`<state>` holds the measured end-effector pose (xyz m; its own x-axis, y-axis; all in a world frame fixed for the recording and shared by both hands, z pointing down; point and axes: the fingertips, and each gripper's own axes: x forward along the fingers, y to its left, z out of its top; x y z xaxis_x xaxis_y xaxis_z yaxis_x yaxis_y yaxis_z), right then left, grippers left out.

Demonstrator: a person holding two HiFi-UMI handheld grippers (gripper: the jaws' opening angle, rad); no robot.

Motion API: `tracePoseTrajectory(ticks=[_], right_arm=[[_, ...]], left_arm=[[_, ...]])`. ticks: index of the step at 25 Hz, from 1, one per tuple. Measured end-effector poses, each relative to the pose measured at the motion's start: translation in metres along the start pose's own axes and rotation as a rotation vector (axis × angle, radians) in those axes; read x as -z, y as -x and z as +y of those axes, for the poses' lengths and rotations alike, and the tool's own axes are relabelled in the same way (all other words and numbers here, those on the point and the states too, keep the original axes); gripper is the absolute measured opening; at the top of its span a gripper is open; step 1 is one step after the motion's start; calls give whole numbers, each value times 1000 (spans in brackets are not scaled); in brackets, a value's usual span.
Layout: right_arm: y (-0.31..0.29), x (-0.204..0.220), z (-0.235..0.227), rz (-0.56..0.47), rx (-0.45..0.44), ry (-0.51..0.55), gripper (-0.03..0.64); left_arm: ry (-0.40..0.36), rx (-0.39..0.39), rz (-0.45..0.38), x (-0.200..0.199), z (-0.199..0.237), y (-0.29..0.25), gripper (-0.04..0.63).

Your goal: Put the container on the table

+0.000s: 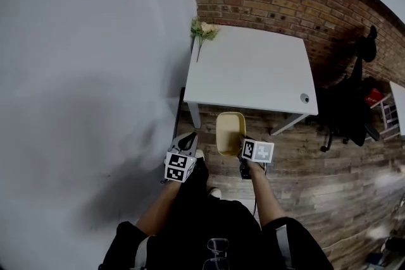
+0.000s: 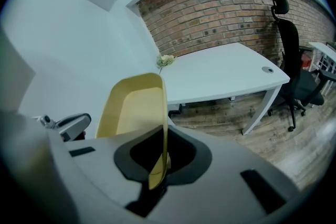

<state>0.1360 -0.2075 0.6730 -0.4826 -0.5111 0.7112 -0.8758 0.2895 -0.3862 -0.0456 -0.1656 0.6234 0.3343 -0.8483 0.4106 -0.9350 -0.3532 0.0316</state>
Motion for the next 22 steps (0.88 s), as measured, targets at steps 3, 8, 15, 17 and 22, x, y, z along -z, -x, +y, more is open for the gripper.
tracePoseTrajectory(ticks=[3,8,15,17,22], right_arm=[[-22,-24,0,-11,17,-5,26],[-57,-71,0,-12,52,-8,26],[-111,-131,6,-8,93,-42,26],[-128,-144,8,-4,105,-39,26],[-172,-170,14,19,128,-34,26]], left_arm=[[1,11,-3,-8,23,-25,28],[5,32,-16,-34,61,-68,28],[18,57,-21,-63,121,-121,28],[18,63,-23,-67,136,-133,28],[-4,75,-25,-77,171,-160,28]])
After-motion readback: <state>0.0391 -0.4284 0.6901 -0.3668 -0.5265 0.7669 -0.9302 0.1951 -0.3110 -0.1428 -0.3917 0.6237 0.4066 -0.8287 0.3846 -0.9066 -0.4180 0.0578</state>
